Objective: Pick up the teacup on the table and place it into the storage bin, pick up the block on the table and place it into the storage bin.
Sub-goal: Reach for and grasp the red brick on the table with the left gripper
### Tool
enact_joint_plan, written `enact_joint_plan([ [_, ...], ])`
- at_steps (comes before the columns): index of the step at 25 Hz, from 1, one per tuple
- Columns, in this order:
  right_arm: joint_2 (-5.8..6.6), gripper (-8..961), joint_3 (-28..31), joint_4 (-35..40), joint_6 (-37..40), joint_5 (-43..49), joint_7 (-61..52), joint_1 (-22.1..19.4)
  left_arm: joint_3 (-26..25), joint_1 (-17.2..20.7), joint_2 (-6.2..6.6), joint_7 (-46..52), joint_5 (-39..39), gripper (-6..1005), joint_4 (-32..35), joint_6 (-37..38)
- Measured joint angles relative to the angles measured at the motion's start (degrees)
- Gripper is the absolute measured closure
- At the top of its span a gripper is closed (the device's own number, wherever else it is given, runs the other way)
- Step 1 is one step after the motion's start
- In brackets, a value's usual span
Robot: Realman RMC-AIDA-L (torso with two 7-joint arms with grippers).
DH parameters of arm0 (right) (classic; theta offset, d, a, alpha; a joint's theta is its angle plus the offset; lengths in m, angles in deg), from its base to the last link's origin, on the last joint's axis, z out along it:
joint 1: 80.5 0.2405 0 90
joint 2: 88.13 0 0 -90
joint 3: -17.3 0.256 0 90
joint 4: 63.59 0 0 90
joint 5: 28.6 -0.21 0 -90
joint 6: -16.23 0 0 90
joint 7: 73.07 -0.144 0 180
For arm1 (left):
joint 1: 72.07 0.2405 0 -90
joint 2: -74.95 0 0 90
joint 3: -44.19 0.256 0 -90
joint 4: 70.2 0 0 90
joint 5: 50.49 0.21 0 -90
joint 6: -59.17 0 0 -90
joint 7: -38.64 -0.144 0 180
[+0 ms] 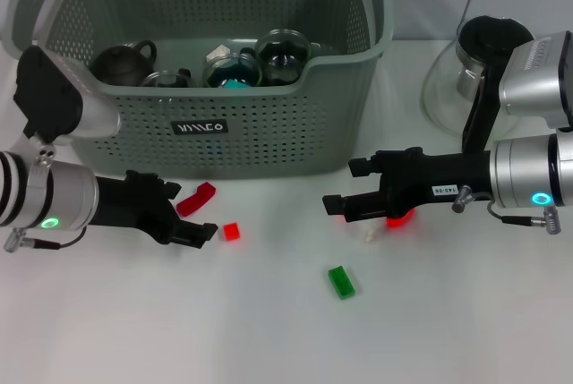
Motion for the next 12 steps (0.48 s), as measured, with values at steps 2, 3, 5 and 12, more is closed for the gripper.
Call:
enact_joint_plan([
  [2,0.00,39,0.08,0.00,-0.10,0.00,0.12,0.00,0.41,-0.13,0.00,0.00,0.03,94,-0.31,-0.96],
  [3,0.00,40,0.15,-0.01,-0.13,0.00,0.17,0.00,0.49,-0.21,0.00,0.01,0.05,95,-0.48,-1.33],
  [5,0.00,40,0.26,-0.08,-0.15,0.00,0.21,0.00,0.56,-0.43,0.01,0.01,0.09,96,-0.86,-1.71],
  [12,0.09,40,0.35,-0.27,-0.37,0.00,0.23,-0.01,0.61,-0.63,0.13,0.08,1.08,100,-1.36,-2.47],
])
